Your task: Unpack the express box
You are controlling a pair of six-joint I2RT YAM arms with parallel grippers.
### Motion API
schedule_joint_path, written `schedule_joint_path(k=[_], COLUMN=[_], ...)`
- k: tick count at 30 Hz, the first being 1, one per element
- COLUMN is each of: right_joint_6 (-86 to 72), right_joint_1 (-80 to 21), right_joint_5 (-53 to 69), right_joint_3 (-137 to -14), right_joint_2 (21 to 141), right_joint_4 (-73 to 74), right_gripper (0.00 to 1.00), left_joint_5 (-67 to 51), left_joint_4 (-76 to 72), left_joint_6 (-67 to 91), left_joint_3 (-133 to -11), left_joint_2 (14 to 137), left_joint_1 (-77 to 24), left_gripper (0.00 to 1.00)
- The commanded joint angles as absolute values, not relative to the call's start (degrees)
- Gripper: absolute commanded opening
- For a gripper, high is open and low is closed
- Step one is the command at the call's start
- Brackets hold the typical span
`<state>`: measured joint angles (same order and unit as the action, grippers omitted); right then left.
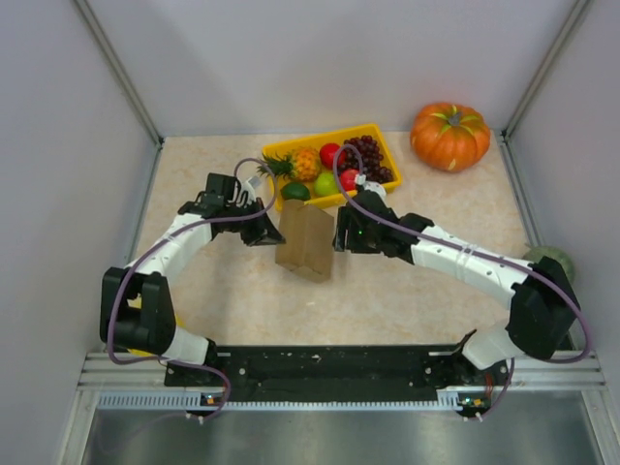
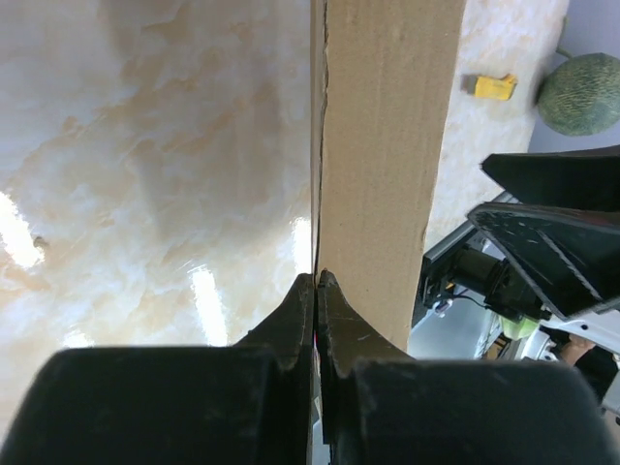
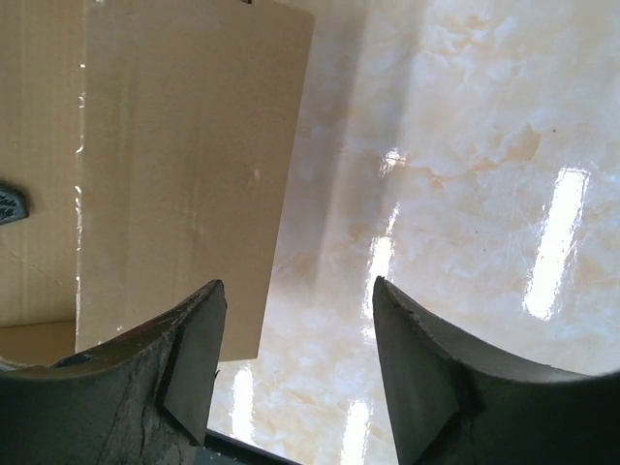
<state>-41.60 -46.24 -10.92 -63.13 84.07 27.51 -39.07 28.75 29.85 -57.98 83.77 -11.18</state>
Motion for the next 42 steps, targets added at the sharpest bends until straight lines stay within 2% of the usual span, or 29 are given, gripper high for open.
schedule_joint_path(k=[1, 8, 15, 19, 20, 23, 30, 42], right_joint_6=[-38.07, -35.77, -36.91, -37.09, -37.0, -37.35, -38.58, -40.78], right_joint_1=[-48.33, -50.88, -51.24, -51.24, -51.15, -50.89, -48.96, -48.52], right_joint_5=[-13.18, -8.27, -5.71, -6.59, -6.77, -7.38, -8.88, -10.02], right_joint_3=[-67.49, -73.56, -75.76, -74.54, -74.1, -72.34, -65.66, -60.03], right_joint_2=[81.82, 89.02, 95.44, 97.55, 98.34, 98.53, 94.84, 91.76], right_joint_4=[25.41, 24.26, 22.06, 22.06, 21.97, 22.06, 21.62, 21.01], right_gripper=[0.63, 0.74, 0.78, 0.73, 0.67, 0.58, 0.57, 0.56], left_joint_5=[-35.34, -29.36, -27.16, -27.07, -26.98, -26.55, -26.45, -34.89], left_joint_4=[32.34, 34.01, 33.93, 34.1, 34.1, 35.06, 36.3, 37.97], left_joint_6=[26.63, 26.19, 26.8, 26.63, 26.54, 25.58, 23.82, 23.91], left_joint_3=[-61.78, -63.1, -63.72, -63.98, -63.98, -64.33, -66.27, -68.82], left_joint_2=[81.91, 81.12, 80.86, 80.25, 80.07, 80.33, 79.89, 80.24], left_joint_1=[-11.6, -15.11, -17.31, -17.4, -17.4, -17.31, -17.23, -17.23], left_gripper=[0.0, 0.0, 0.0, 0.0, 0.0, 0.0, 0.0, 0.0])
